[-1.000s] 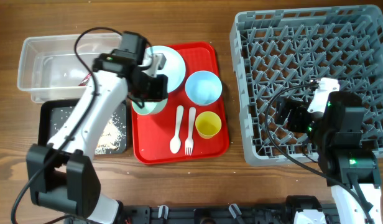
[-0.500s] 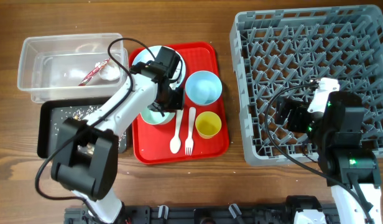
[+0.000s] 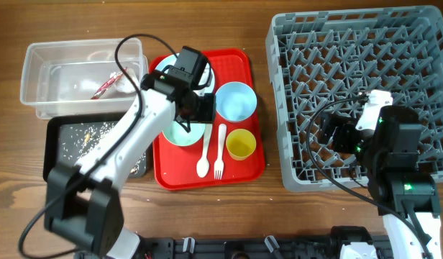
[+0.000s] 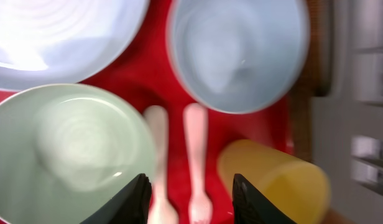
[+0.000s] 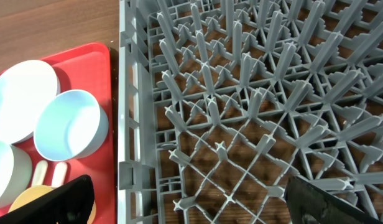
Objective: Sort waste into correct bins and load items into the dishwasher rack
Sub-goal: 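Grasp the yellow cup with the left gripper and lift it, then hand the yellow cup from the left gripper to the right gripper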
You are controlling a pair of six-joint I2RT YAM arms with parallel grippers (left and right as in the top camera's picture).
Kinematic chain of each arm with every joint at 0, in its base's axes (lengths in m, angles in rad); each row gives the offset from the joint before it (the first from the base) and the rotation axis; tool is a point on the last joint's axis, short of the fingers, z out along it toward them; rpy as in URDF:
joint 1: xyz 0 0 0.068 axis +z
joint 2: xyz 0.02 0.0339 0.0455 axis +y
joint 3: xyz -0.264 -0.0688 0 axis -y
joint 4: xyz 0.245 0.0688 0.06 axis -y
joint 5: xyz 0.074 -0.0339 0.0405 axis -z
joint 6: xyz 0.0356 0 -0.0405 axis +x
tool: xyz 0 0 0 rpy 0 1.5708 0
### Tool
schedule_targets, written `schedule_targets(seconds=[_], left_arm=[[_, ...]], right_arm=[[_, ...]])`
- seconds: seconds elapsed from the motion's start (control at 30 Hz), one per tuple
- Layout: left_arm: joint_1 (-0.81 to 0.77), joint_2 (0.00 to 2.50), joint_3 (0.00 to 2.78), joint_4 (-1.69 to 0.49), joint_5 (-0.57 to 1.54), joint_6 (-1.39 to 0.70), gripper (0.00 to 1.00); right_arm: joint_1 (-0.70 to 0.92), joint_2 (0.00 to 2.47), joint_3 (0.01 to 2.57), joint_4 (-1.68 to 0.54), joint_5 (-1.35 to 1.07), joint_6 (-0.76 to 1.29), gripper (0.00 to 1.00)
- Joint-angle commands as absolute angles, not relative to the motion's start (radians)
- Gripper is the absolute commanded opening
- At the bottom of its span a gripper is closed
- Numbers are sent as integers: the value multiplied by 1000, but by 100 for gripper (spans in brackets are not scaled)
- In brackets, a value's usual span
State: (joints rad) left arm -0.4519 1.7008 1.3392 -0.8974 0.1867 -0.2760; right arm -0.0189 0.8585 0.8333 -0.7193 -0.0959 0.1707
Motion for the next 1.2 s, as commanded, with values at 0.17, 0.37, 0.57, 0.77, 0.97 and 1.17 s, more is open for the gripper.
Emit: schedule_targets(seconds=[0.17, 0.37, 0.57, 0.77, 0.97, 1.17], left_arm=[[-648, 1753, 1332, -929, 118, -271, 42], [-654, 1866, 1326, -920, 114, -278, 37], [-653, 1877, 1327, -893, 120, -278, 4], [-531, 1731, 1330, -859, 427, -266, 4], [-282, 1704, 1330, -495, 1173, -329, 4], [-323, 1735, 1329, -370, 1327, -454, 4]], right_arm=[[-19, 860, 854, -722, -82, 157, 100], [-19, 860, 854, -727, -82, 157, 100], [-19, 860, 854, -727, -82, 157, 100], [-19, 861, 854, -656, -86, 157, 100], [-19, 967, 854, -606, -728, 49, 100], [-19, 1166, 854, -443, -1130, 22, 100]])
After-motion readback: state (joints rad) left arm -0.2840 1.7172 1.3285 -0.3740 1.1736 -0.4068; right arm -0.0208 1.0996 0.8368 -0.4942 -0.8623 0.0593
